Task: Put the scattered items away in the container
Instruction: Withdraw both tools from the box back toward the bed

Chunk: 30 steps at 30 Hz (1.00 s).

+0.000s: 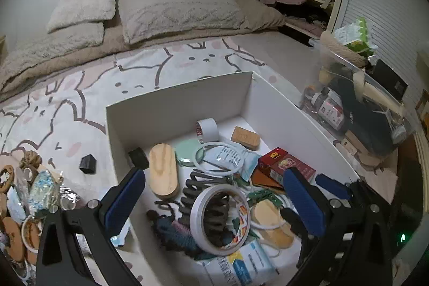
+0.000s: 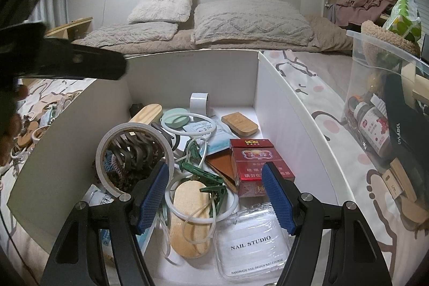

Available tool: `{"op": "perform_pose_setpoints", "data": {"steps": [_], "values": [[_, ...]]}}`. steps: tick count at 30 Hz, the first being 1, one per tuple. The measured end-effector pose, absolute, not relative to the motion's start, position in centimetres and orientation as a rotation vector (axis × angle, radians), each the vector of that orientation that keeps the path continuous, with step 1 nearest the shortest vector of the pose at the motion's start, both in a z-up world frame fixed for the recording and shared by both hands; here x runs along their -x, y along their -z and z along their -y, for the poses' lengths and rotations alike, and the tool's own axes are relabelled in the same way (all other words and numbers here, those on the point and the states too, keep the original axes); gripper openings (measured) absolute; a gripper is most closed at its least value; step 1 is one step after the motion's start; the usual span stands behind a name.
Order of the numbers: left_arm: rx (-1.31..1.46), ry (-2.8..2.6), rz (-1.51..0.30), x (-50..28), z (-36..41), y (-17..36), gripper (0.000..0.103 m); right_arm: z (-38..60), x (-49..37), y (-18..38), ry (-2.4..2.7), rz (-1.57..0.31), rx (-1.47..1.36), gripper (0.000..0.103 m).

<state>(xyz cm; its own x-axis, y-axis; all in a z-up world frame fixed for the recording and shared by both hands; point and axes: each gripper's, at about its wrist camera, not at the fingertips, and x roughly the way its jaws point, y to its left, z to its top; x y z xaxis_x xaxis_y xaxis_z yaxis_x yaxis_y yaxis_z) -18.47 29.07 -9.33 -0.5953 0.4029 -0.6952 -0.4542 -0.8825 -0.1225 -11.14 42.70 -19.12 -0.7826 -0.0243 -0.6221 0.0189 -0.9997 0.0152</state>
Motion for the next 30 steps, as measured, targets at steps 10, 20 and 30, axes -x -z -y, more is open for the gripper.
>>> {"op": "perform_pose_setpoints", "data": {"steps": [10,20,30], "values": [[0.981,-2.465,-0.056,15.6,-26.4,8.2,0.103,-42.7,11.2,19.1,2.945,0.013,-1.028,0.072],[0.944,-2.515,-0.037,13.4,-23.8,8.2,0.103,-42.6,11.0,18.5,2.955,-0.008,-0.966,0.072],[0.91,-2.544,-0.043,12.2,-21.6,7.9,0.103,-41.5,10.7,17.5,2.922,-0.007,-1.01,0.088]]}}
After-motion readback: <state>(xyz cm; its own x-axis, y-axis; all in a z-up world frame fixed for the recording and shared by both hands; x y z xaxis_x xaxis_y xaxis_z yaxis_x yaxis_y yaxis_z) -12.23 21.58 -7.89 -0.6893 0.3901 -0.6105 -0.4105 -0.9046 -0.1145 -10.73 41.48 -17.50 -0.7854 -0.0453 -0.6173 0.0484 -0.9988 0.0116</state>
